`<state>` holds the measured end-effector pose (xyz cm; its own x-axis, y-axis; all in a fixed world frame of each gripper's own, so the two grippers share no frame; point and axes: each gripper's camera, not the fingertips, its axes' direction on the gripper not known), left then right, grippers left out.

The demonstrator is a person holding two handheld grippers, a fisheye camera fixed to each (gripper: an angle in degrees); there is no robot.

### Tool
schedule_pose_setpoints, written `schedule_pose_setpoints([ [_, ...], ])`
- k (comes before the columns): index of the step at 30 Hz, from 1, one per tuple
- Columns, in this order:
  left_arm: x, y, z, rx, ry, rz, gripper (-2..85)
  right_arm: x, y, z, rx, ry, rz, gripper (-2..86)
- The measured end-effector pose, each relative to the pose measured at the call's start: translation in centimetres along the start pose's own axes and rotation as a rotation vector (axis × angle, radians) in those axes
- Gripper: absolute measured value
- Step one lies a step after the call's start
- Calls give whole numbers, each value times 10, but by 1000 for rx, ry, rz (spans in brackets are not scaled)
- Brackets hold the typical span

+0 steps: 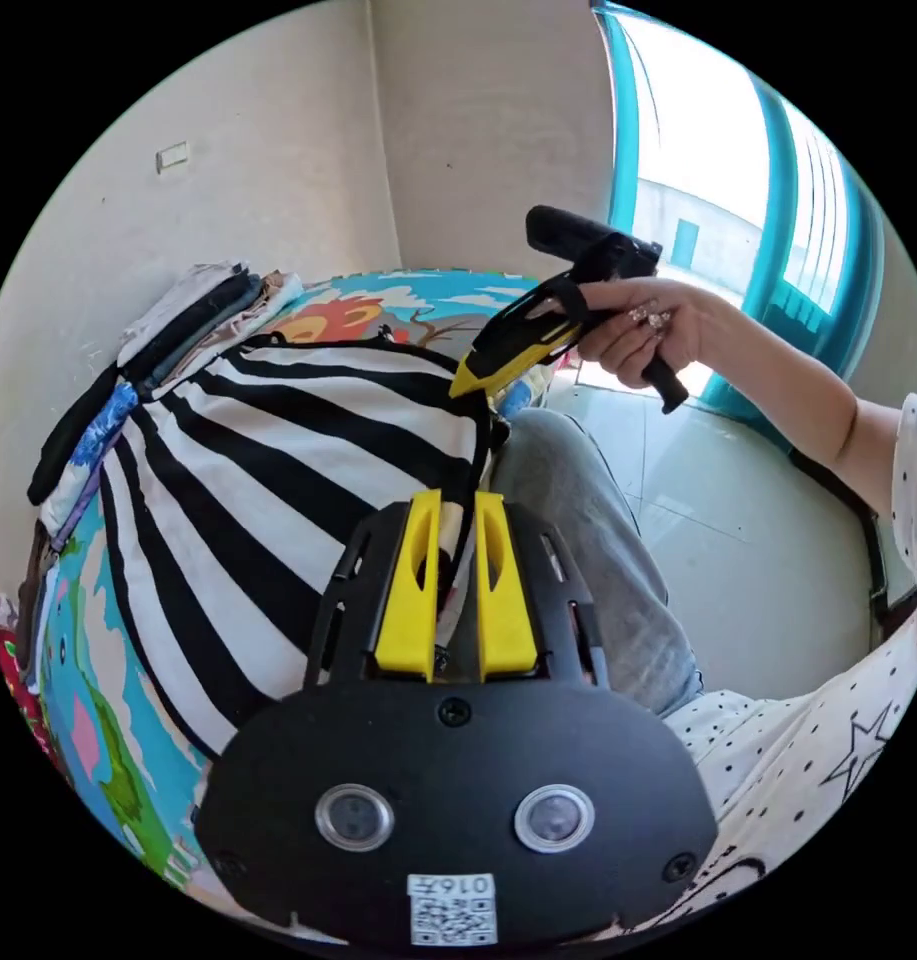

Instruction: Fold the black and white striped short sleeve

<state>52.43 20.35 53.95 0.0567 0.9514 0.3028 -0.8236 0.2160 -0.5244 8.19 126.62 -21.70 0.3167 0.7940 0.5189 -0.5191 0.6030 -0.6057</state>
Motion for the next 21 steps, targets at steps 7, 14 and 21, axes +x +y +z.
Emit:
schedule_pose_setpoints([
  [7, -114, 135, -82, 43, -73, -329, 81, -135, 94, -22, 214, 435, -450, 55],
  [14, -168, 220, -62, 10, 233, -479, 84, -271, 197, 46, 351, 912, -898, 131],
  [21, -183, 241, -21, -36, 210, -463, 15, -357, 232, 65, 403, 811, -986, 135],
])
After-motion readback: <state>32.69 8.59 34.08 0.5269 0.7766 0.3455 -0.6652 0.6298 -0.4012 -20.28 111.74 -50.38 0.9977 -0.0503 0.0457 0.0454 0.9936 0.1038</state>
